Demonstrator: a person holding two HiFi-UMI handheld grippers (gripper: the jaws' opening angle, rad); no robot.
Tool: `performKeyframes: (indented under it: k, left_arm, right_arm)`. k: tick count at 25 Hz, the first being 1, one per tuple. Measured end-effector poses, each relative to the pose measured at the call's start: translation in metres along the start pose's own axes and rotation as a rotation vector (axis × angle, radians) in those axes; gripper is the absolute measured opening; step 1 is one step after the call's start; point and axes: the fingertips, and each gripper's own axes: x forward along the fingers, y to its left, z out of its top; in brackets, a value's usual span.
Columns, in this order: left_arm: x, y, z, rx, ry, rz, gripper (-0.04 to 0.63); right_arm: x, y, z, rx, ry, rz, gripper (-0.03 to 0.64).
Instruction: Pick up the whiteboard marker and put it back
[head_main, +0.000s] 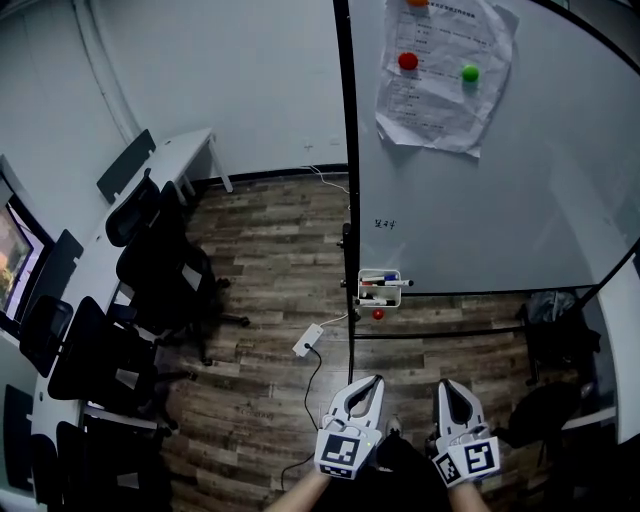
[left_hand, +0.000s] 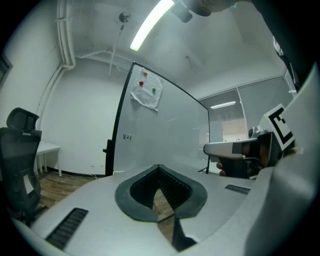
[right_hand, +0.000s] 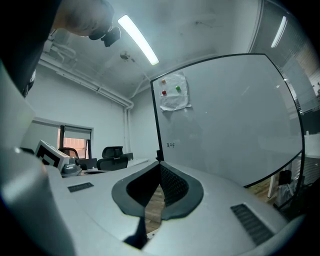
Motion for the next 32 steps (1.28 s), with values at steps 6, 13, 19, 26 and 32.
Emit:
performKeyframes:
  k: [6,13,19,26,32]
  left_arm:
    - [0.039,0.012,-0.004,0.022,0.021,0.029,0.009]
    - [0.086,0.011,-0.013,0.029,0.04,0.011,0.009]
    - [0.117,0.012,-0.021,0.012,0.063,-0.008,0.017]
    - [0.147,0.029,-0.031,-0.008,0.087,0.015,0.061]
    - [0.17,0.042,-0.039,0.002,0.101,0.028,0.089]
  right_arm:
    - [0.026,-0.022,0.008,0.0,-0.013,0.022,0.012]
    - [0.049,-0.056,0.004,0.023,0.016,0.024,0.012]
    - [0.066,-0.075,-0.005,0.054,0.045,0.027,0.012]
    - [0.084,-0.089,-0.013,0.075,0.07,0.036,0.012]
    - [0.098,-0.102,-0.018,0.084,0.091,0.036,0.012]
